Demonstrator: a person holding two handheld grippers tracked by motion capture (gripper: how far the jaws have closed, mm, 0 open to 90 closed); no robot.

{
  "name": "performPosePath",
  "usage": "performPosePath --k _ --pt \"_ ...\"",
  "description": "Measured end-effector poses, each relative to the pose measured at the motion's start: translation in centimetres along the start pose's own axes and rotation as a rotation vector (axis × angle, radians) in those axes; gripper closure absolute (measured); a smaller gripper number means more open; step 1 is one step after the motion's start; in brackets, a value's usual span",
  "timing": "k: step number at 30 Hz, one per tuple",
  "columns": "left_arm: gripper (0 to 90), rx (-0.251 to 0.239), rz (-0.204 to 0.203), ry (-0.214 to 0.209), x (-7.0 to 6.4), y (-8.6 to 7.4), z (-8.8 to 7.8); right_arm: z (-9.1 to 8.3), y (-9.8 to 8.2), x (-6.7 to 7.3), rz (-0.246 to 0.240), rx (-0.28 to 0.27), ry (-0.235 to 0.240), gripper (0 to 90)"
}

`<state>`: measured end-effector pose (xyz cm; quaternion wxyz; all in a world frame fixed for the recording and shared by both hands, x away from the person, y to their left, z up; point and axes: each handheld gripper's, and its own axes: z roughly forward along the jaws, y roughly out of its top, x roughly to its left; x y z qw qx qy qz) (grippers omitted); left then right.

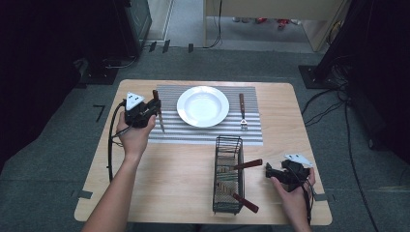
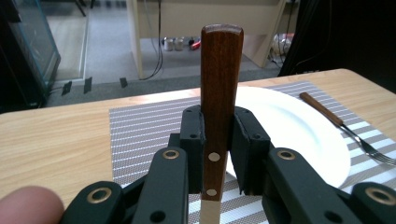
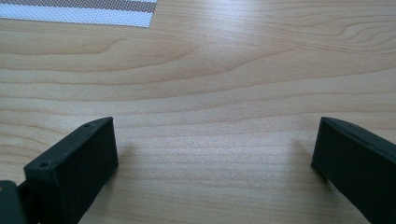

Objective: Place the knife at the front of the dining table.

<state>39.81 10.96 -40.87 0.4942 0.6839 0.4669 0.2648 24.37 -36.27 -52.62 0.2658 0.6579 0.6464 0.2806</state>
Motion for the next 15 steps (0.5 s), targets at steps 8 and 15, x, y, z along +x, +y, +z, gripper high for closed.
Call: performPosePath --k 8,15 --pt "76.6 0.016 -0.009 0.008 0.2 0.3 1.5 0.0 0.0 0.0 0.0 0.0 0.0 0.0" --pt "76.6 0.033 -0.013 0.021 0.5 0.6 3.8 0.0 0.0 0.0 0.0 0.0 0.0 0.0"
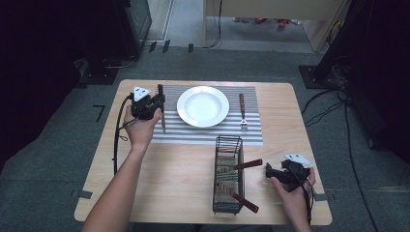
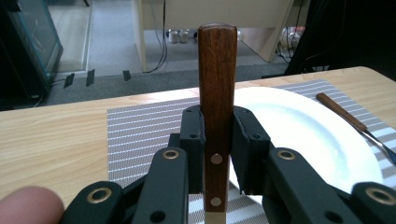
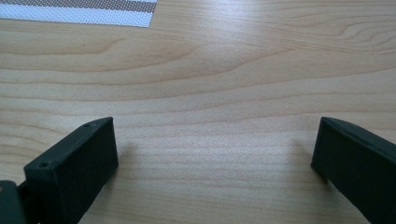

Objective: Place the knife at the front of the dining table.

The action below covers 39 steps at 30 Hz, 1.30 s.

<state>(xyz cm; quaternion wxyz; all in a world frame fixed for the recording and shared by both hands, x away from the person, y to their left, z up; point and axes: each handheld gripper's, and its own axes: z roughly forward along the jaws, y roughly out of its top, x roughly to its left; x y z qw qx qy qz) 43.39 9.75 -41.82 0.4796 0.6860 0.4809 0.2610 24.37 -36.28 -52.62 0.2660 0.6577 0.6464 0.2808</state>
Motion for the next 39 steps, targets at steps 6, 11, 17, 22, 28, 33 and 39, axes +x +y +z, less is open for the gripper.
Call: performPosePath --k 6,11,17,22,28,33,39 --pt "76.6 0.034 -0.063 0.001 1.1 0.3 2.4 0.0 0.0 0.0 0.0 0.0 0.0 0.0" --pt "76.6 0.058 -0.136 0.012 2.3 0.1 4.3 0.0 0.0 0.0 0.0 0.0 0.0 0.0" --pt "76.6 0.061 -0.168 0.018 2.4 -0.5 5.8 0.0 0.0 0.0 0.0 0.0 0.0 0.0" --pt "76.6 0.089 -0.182 0.035 2.5 -0.8 7.2 0.0 0.0 0.0 0.0 0.0 0.0 0.0" --pt "76.6 0.126 -0.203 0.049 2.6 -1.1 8.8 0.0 0.0 0.0 0.001 0.0 0.001 0.0" --pt "76.5 0.169 -0.264 0.071 3.3 -2.2 10.5 0.0 0.0 0.0 -0.002 0.0 0.003 0.0" --pt "76.4 0.197 -0.283 0.075 3.6 -2.8 11.4 0.0 0.0 0.0 -0.002 0.0 0.003 0.0"
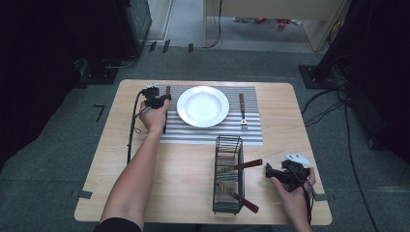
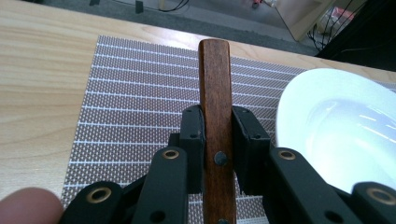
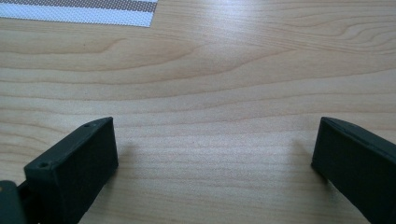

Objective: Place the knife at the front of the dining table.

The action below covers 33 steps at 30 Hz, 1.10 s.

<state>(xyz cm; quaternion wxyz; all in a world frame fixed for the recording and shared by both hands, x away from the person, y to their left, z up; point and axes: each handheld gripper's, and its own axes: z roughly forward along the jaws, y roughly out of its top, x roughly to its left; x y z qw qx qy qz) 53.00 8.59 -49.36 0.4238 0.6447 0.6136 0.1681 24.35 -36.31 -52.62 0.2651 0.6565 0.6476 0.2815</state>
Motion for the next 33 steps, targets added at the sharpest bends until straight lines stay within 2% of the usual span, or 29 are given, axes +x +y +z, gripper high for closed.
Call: performPosePath --k 4,13,16,20,30,33 --pt "76.4 0.007 -0.011 0.003 0.2 -0.2 0.4 0.0 0.0 0.0 -0.002 0.001 0.002 0.0" --pt "76.3 0.039 0.001 0.014 0.0 -0.6 1.3 0.0 0.0 0.0 -0.002 0.001 0.002 0.0" --pt "76.2 0.05 -0.007 0.023 0.0 -0.7 1.7 0.0 0.0 0.0 -0.002 0.001 0.002 0.0" --pt "75.8 0.065 0.007 0.038 0.0 -0.9 2.2 0.0 0.0 0.0 -0.002 0.001 0.002 0.0" --pt "71.3 0.063 0.026 0.06 0.0 -0.7 2.3 0.0 0.0 0.0 -0.003 0.001 0.003 0.0" --pt "71.3 0.064 0.053 0.071 -0.2 -0.8 2.2 0.0 0.0 0.0 -0.003 0.001 0.003 0.0"
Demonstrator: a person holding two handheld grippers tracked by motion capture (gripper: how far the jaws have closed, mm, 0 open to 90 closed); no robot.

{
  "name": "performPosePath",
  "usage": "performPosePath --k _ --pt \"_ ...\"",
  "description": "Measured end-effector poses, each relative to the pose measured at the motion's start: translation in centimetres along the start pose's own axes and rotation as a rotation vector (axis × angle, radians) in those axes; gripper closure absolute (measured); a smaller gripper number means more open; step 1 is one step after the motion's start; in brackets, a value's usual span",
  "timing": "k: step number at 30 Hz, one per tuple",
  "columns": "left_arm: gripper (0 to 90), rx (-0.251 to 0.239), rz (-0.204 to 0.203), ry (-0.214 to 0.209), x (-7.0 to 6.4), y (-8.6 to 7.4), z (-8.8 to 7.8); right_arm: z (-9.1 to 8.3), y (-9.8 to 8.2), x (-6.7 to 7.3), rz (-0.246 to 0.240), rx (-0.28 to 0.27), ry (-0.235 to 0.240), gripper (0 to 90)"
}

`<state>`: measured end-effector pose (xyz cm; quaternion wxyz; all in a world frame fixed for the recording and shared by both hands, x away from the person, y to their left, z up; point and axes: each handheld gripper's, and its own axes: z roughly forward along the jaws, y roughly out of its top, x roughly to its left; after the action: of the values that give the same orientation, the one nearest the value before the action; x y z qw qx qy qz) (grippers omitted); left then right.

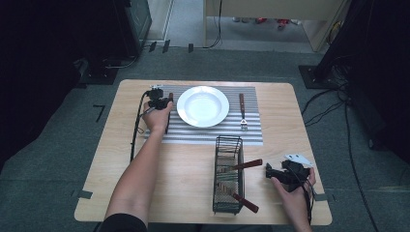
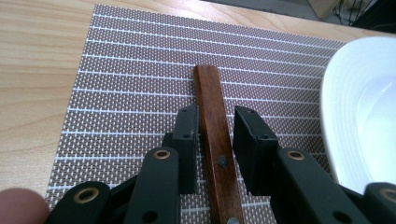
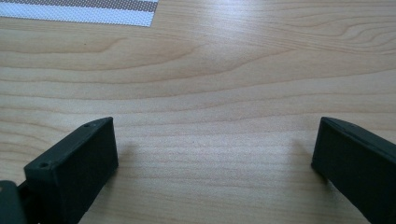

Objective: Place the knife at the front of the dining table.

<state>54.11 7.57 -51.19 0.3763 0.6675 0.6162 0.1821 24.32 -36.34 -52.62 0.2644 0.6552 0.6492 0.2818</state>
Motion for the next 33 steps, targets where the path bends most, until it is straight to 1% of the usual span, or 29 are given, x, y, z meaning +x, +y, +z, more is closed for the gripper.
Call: performPosePath --k 2,6,8,10,12,17,22,25,27,31,33 --pt "71.7 0.001 0.008 0.005 -0.08 -0.02 -0.03 0.0 0.0 0.0 0.0 0.0 0.0 0.0" --pt "74.3 0.001 0.003 0.005 0.08 -0.02 -0.05 0.0 0.0 0.0 0.0 0.0 0.0 0.0" --pt "74.6 -0.002 0.008 0.013 0.1 -0.03 -0.02 0.0 0.0 0.0 0.0 0.0 0.0 0.0" --pt "74.9 -0.003 0.001 0.012 0.16 0.02 -0.01 0.0 0.0 0.0 0.0 0.0 0.0 0.0" --pt "75.3 -0.002 0.008 0.024 0.16 0.1 0.02 0.0 0.0 0.0 0.0 0.0 0.0 0.0" --pt "75.0 -0.005 -0.019 0.021 0.47 0.32 0.19 0.0 0.0 0.0 0.0 0.0 0.0 0.0" --pt "75.1 -0.006 -0.017 0.024 0.43 0.6 0.52 0.0 0.0 0.0 0.0 0.0 0.0 0.0" --pt "75.3 -0.002 -0.006 0.024 0.36 0.7 0.62 0.0 0.0 0.0 0.0 0.0 0.0 0.0" --pt "75.3 -0.002 -0.012 0.022 0.41 0.72 0.64 0.0 0.0 0.0 0.0 0.0 0.0 0.0" --pt "75.0 -0.004 -0.004 0.024 0.38 0.69 0.65 0.0 0.0 0.0 0.0 0.0 0.0 0.0" --pt "73.8 -0.005 -0.009 0.019 0.41 0.7 0.66 0.0 0.0 0.0 0.0 0.0 0.0 0.0"
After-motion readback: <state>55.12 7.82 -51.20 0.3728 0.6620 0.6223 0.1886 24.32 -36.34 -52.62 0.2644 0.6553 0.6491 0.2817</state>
